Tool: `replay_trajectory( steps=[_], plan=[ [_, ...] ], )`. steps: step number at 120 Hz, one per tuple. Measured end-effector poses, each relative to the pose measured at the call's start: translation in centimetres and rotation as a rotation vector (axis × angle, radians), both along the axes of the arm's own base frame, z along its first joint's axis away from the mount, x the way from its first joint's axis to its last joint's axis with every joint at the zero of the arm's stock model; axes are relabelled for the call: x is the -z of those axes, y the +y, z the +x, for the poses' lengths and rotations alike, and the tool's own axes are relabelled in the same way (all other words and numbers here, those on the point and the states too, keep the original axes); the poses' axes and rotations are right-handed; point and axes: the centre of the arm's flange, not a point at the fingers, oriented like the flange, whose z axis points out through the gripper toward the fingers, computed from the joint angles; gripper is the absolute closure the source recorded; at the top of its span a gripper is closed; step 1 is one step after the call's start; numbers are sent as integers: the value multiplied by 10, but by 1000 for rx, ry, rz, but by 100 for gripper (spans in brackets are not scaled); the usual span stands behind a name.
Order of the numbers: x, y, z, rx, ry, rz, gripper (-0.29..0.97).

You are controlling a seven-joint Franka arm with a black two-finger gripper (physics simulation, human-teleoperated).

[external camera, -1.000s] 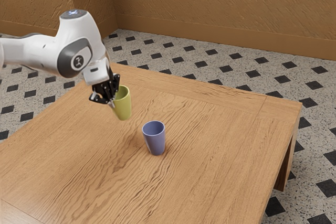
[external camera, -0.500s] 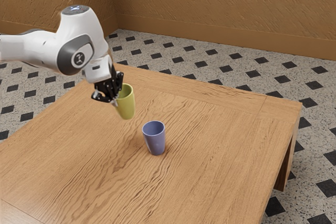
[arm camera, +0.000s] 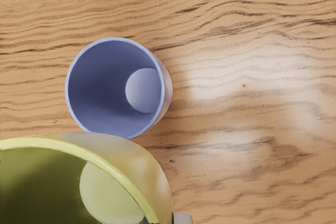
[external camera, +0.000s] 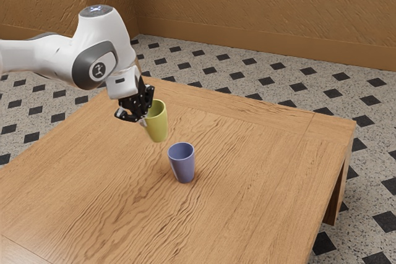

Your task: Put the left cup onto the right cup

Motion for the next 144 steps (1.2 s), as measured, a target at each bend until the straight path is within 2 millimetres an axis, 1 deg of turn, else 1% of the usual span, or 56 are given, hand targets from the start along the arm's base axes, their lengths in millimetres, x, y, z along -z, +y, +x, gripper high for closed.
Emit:
replay_trajectory(
  steps=[14, 44, 66, 144],
  plan=[
    [0, -3, 0, 6, 0, 0, 79],
    [0, -18, -2, 33, 0, 0, 79],
    [1, -23, -2, 42, 2, 0, 79],
    [16, -45, 2, 76, 18, 3, 79]
  ],
)
